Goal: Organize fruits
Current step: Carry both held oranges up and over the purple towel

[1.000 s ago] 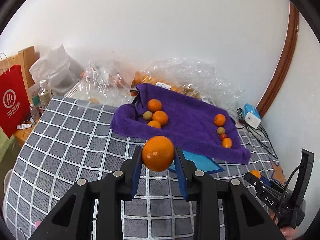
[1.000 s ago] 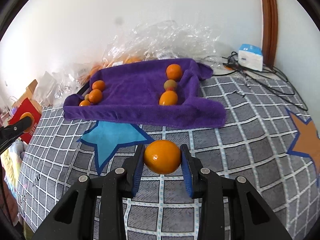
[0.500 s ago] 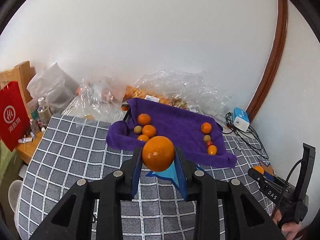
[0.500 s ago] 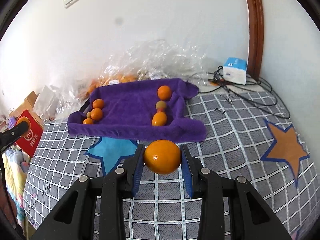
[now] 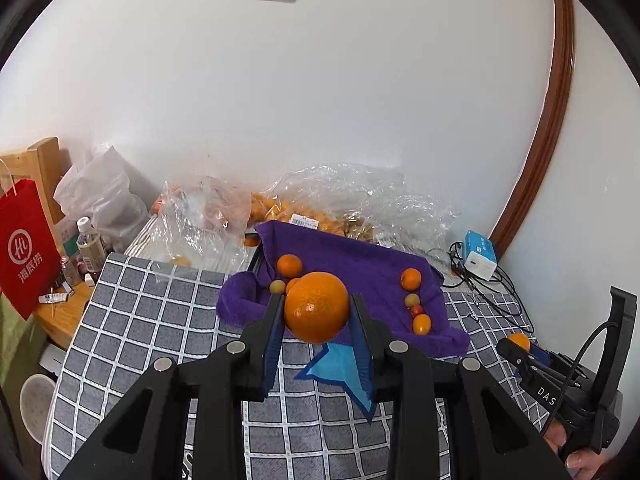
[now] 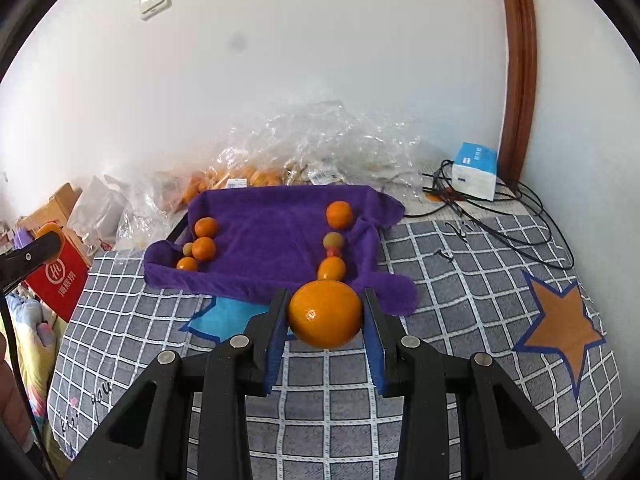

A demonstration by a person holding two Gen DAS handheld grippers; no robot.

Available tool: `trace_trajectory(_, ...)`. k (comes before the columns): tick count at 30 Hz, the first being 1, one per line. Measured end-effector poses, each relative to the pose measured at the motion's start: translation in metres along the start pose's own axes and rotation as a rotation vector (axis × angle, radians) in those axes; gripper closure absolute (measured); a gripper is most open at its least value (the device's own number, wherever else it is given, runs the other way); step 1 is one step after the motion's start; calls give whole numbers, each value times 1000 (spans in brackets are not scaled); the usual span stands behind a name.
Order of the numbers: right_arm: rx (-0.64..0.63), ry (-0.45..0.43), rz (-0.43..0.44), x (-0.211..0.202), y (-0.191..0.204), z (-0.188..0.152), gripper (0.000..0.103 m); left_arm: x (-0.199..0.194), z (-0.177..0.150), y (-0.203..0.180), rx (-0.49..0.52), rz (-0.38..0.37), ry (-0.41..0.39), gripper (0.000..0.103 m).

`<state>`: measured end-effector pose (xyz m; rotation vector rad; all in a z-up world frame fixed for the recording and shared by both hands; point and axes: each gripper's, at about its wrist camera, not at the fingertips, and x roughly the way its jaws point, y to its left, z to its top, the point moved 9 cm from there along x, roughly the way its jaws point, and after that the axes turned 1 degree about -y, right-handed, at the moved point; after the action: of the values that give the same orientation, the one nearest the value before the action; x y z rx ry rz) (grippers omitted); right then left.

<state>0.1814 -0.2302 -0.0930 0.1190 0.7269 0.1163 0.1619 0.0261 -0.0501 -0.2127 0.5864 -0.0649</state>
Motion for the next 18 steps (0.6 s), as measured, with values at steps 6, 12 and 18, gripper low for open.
trace_trajectory(6,-23,-1,-4,2,9,9,68,3,6,2,-5,1,-2,73)
trace_trajectory(12,-26,-13,-1,3,12,16,68,9,9,0,0,4,1,73)
trace_trajectory(18,-31,-24,0,3,12,25,68,16,15,-2,-1,-2,3,73)
